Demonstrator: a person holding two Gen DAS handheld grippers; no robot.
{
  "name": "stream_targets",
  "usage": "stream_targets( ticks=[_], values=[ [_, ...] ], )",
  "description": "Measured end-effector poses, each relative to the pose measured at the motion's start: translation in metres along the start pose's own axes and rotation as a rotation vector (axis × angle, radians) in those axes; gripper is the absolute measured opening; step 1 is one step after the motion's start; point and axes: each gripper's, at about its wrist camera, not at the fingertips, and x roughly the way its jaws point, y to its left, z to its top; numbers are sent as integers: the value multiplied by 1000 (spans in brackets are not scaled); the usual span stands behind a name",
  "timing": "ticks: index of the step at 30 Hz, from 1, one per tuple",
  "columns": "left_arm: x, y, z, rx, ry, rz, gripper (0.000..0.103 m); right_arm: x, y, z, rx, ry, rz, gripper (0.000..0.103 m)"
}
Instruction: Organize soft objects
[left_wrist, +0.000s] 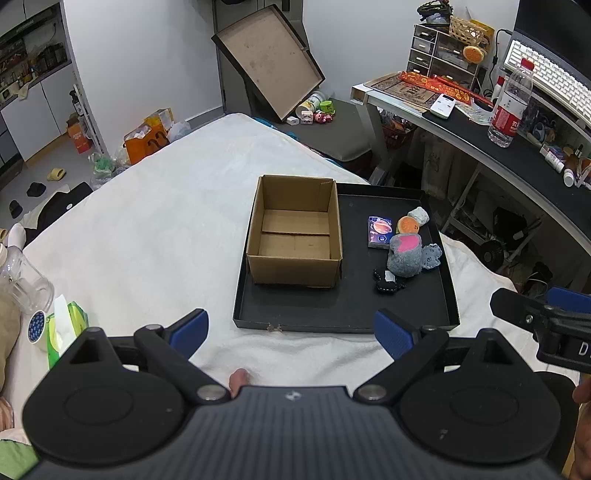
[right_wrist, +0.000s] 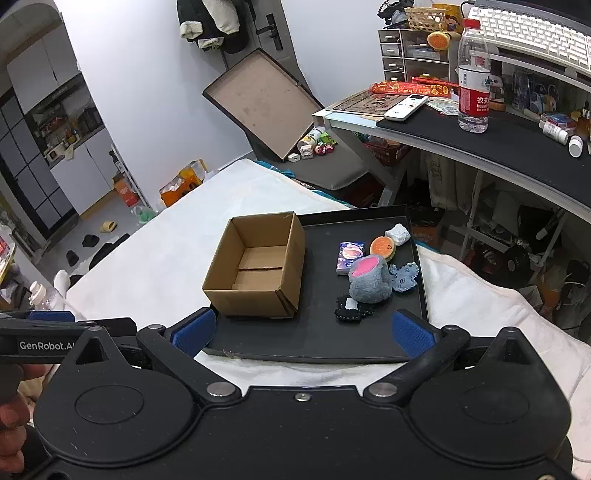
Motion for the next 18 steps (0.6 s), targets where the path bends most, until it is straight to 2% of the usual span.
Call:
stream_targets(
  ticks=[18],
  values=[
    [0,3,-1,-6,1,-1,95,2,6,0,-29,14,-15,103]
  ],
)
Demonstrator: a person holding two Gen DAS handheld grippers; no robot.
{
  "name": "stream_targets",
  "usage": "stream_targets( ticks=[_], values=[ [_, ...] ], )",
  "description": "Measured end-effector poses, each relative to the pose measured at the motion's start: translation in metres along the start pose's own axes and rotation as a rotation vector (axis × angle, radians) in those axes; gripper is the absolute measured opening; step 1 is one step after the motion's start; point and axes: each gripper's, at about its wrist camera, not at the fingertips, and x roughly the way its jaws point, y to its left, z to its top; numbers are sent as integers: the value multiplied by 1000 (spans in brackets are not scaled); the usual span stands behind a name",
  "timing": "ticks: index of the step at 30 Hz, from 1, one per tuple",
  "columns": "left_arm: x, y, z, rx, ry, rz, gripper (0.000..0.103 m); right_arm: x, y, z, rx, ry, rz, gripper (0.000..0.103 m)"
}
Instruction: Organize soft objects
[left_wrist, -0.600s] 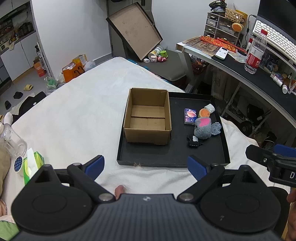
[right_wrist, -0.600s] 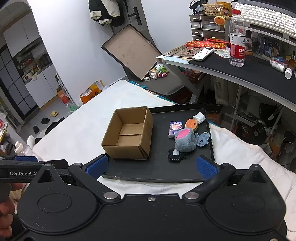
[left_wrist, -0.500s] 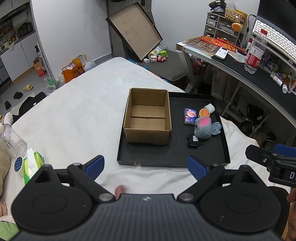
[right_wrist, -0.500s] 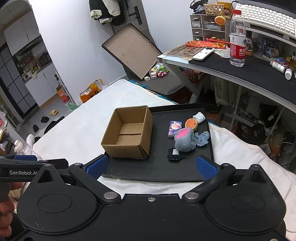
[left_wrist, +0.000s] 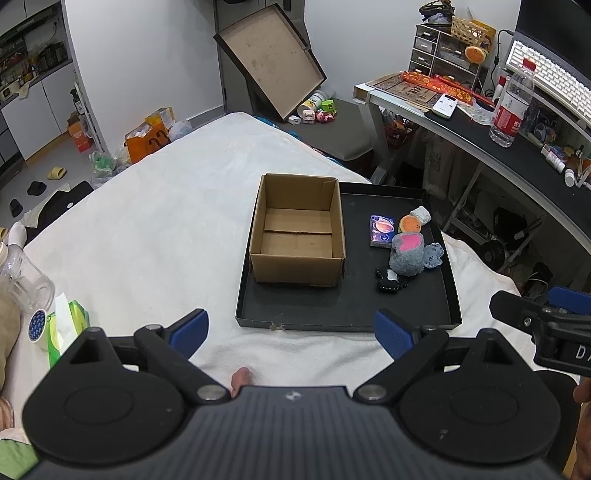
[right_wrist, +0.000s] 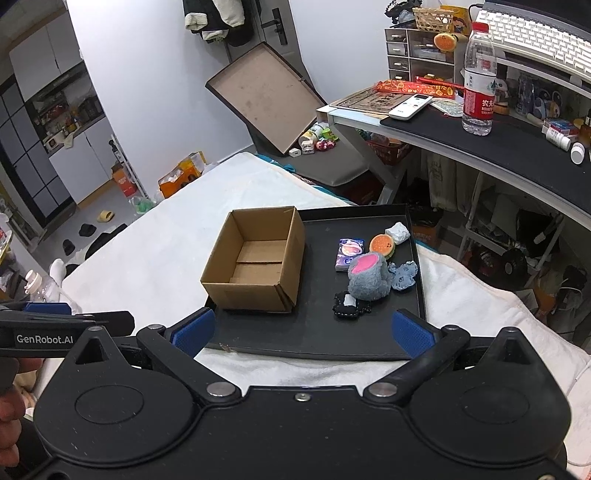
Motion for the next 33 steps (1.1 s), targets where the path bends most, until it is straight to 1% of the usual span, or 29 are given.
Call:
stream_targets(
  ticks=[17,26,33],
  values=[
    [-1,1,-2,12,-2,1,95,-1,-1,-1,-8,0,-13,103],
    [0,0,-1,12,1,0,96,2,-1,-3,-15,13,-19,103],
    [1,-3,1,15,2,2,95,1,-2,-2,-12,6,-23,103]
  ],
)
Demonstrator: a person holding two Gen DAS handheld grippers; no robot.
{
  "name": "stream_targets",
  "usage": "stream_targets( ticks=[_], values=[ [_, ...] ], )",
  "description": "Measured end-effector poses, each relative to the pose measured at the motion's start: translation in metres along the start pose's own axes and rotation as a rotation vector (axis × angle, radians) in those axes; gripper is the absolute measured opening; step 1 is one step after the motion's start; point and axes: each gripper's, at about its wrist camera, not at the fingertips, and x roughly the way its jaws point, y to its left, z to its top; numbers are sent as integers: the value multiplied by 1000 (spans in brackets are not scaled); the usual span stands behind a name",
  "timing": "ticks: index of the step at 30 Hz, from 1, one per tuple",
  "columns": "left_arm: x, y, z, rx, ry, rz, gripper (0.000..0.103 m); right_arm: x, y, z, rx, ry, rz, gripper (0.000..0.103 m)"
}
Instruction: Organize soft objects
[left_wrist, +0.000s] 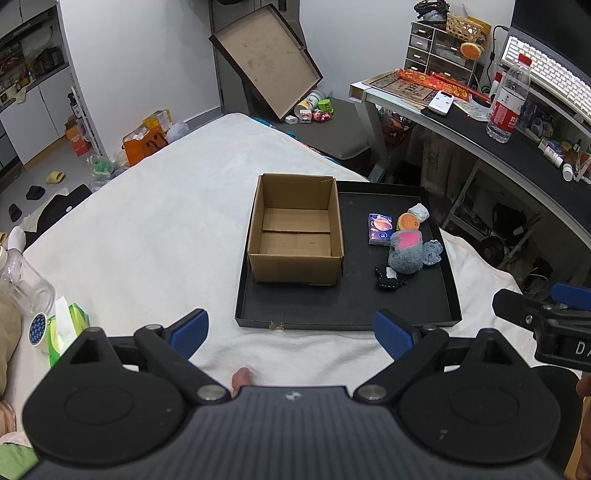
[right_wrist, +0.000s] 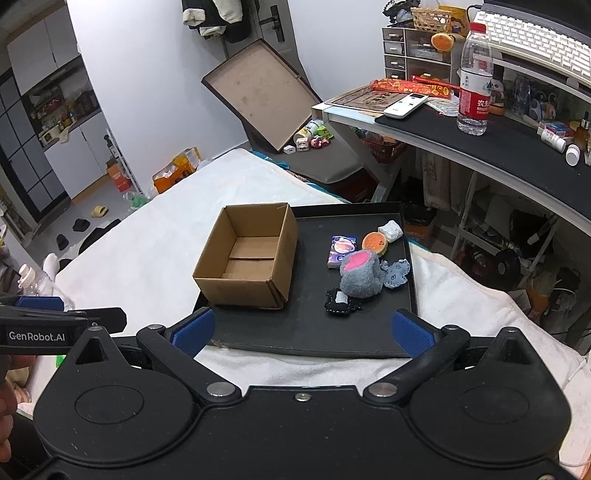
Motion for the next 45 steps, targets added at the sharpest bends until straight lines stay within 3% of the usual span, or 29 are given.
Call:
stream_targets(
  ticks=[13,25,32,45],
  values=[
    [0,3,13,-18,-2,0,96,1,-4,1,9,-7,-1,103],
    [14,1,31,27,-23,10,96,21,-14,11,34,9,5,103],
    [39,6,46,24,-16,29,95,41,-24,13,51,33,10,103],
    [84,14,62,16,8,-22,95,81,-36,14,46,-1,16,103]
  ],
)
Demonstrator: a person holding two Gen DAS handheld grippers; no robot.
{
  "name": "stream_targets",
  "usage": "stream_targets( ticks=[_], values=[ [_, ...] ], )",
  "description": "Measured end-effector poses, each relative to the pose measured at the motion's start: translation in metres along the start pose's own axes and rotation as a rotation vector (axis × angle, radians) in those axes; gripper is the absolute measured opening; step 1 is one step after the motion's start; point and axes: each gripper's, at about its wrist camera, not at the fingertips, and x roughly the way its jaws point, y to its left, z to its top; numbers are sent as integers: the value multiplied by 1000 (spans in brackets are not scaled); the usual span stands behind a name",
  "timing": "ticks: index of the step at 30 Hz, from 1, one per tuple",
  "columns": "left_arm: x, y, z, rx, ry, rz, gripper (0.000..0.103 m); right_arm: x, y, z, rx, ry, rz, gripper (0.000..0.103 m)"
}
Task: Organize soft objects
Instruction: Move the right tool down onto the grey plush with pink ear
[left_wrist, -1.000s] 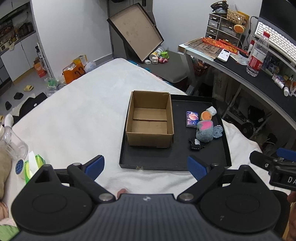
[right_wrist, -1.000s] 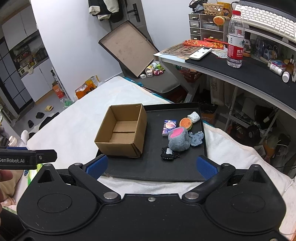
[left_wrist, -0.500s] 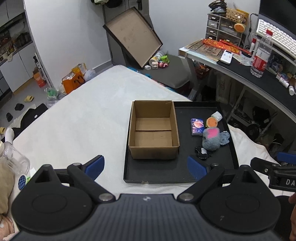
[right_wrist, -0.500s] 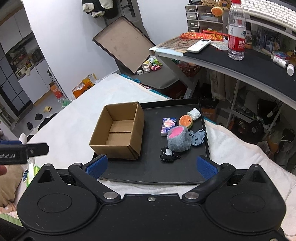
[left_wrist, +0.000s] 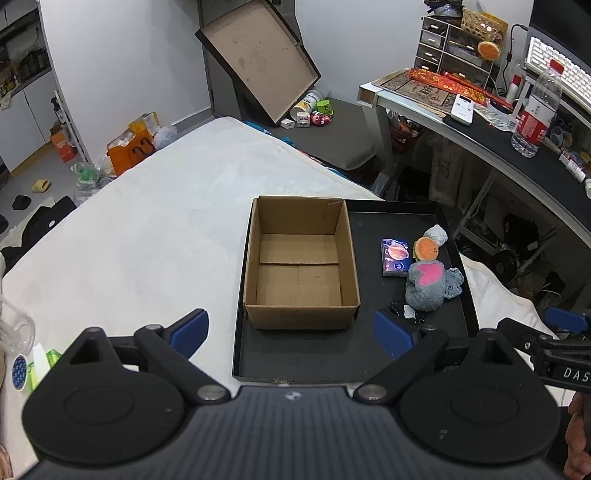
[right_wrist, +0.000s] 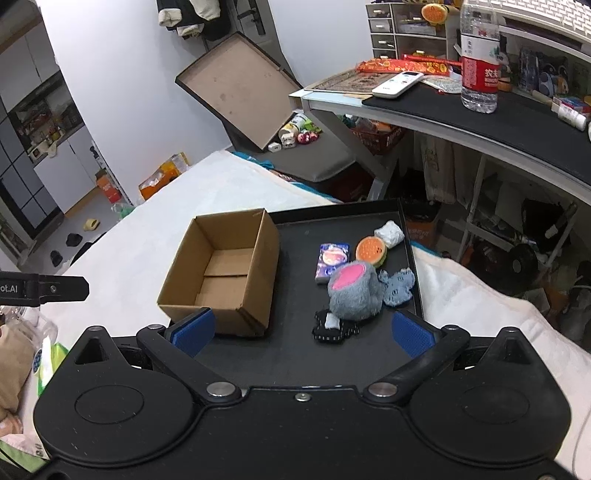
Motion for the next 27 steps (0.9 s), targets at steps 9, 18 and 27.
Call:
stream_targets(
  ticks=[9,18,27],
  values=[
    [31,3,11,8,-19,-26,95,35,-13,4,49,-12,-41,103],
    [79,18,11,-35,-16,-69,93,71,-21,0,61,-15,-100,103],
    [122,45,8,-64,22,-103,91,107,-33,2,100,-16,-104,103]
  ],
)
